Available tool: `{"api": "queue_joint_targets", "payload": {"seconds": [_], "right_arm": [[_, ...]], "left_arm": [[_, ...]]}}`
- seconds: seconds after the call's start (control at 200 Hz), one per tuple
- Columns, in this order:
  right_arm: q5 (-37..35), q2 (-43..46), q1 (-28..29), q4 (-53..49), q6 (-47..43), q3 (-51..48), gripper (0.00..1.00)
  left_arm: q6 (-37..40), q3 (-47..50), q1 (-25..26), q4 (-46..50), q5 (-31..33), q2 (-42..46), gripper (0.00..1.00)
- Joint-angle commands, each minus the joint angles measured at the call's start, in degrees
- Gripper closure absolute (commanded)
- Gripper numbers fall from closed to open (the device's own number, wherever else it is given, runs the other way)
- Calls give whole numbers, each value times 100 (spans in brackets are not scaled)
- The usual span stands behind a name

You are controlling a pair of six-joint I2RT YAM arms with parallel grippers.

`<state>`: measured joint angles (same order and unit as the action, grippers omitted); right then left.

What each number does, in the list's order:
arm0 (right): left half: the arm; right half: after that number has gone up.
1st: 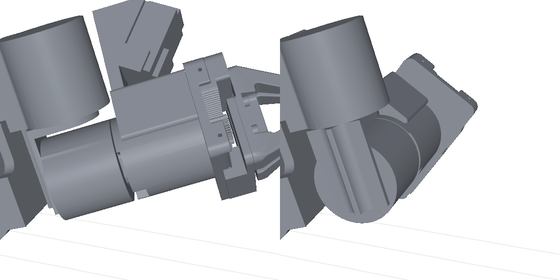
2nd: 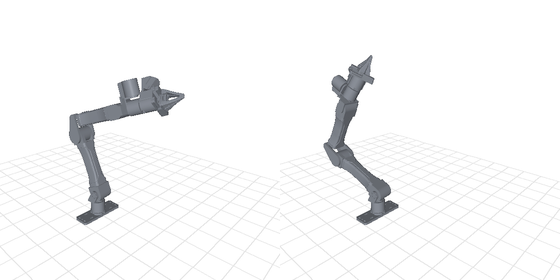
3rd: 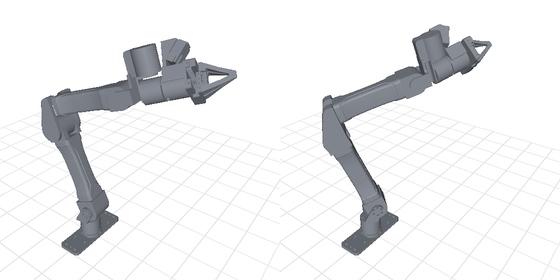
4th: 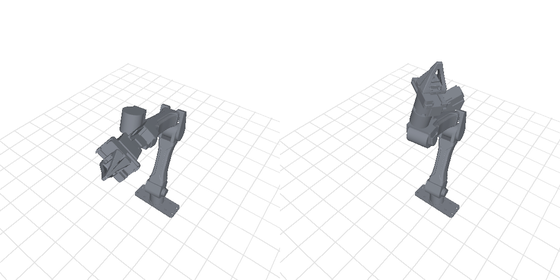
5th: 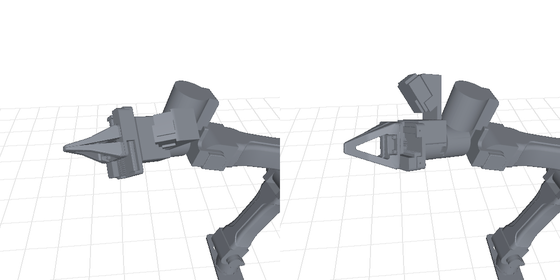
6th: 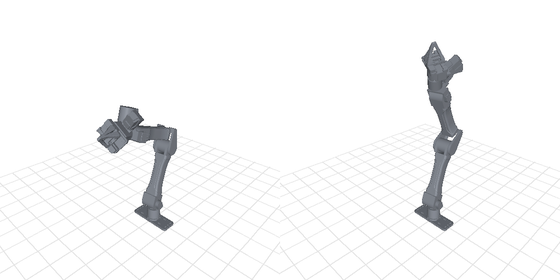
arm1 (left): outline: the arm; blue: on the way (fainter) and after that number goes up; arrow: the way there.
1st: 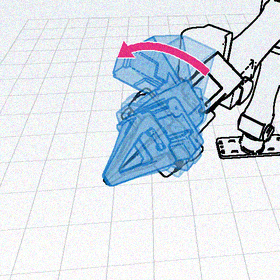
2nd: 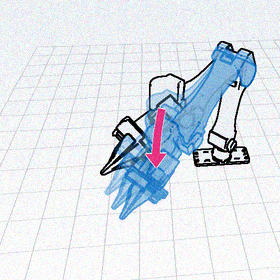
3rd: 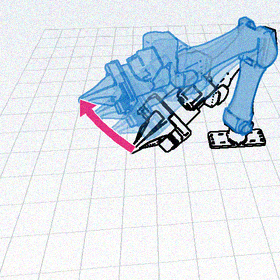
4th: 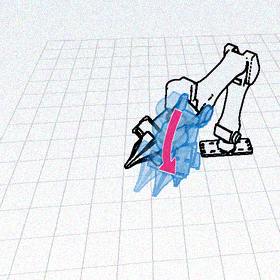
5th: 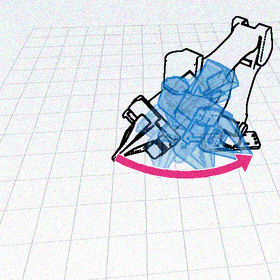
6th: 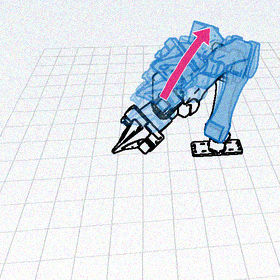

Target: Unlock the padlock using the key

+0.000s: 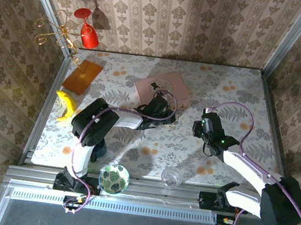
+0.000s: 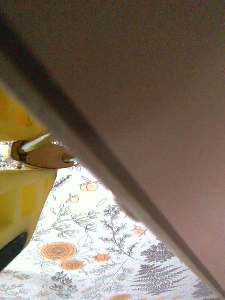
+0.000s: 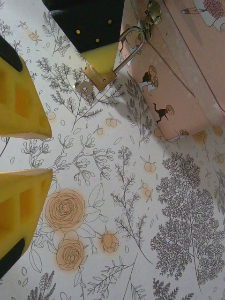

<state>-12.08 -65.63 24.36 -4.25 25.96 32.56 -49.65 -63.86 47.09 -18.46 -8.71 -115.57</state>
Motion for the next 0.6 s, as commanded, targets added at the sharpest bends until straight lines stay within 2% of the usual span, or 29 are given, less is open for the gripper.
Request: {"api": "queue_joint_targets", "payload": {"seconds": [0.0, 0.135, 0.35, 0.445, 0.59], "right_arm": [[102, 63, -27, 158, 38, -173, 76], [332, 67, 26, 445, -220, -364, 78], [201, -130, 492, 1151, -747, -605, 80], [273, -316, 578, 1587, -870, -653, 79], [562, -733, 579, 2171, -1231, -620, 79]], "left_arm": [[67, -225, -45, -2, -3, -71, 85], [-210, -391, -62, 214, -202, -1, 88], [-1040, -769, -139, 1110, -808, 230, 100], [-1179, -925, -161, 1577, -955, 340, 100], [-1500, -990, -214, 1743, -1295, 412, 100]]}}
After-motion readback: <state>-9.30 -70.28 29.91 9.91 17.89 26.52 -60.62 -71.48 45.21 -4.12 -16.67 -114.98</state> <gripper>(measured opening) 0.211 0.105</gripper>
